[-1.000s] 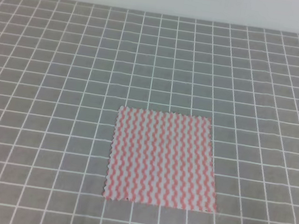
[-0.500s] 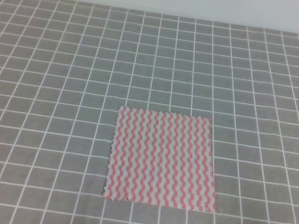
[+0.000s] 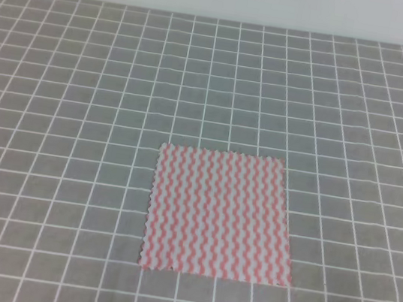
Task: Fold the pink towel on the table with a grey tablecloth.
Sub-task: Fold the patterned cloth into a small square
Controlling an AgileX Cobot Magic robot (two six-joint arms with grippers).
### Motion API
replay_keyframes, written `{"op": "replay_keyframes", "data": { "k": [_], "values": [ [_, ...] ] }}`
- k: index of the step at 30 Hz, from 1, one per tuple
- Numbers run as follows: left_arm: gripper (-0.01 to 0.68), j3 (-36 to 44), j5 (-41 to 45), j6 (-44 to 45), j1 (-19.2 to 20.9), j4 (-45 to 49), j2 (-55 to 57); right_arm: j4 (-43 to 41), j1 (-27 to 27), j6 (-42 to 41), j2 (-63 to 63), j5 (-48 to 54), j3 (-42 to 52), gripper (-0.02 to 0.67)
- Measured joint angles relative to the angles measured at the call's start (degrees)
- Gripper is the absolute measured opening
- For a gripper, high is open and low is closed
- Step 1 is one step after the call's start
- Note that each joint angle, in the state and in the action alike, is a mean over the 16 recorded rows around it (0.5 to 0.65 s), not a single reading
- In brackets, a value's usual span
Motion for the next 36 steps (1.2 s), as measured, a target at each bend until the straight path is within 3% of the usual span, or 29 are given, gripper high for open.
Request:
{"op": "replay_keyframes", "data": {
  "k": [36],
  "values": [
    [-0.002,-0.18,0.11,-0.1,0.0,0.02,0.01,0.0,0.0,0.0,0.1,0.05,-0.2,-0.017]
  ]
}}
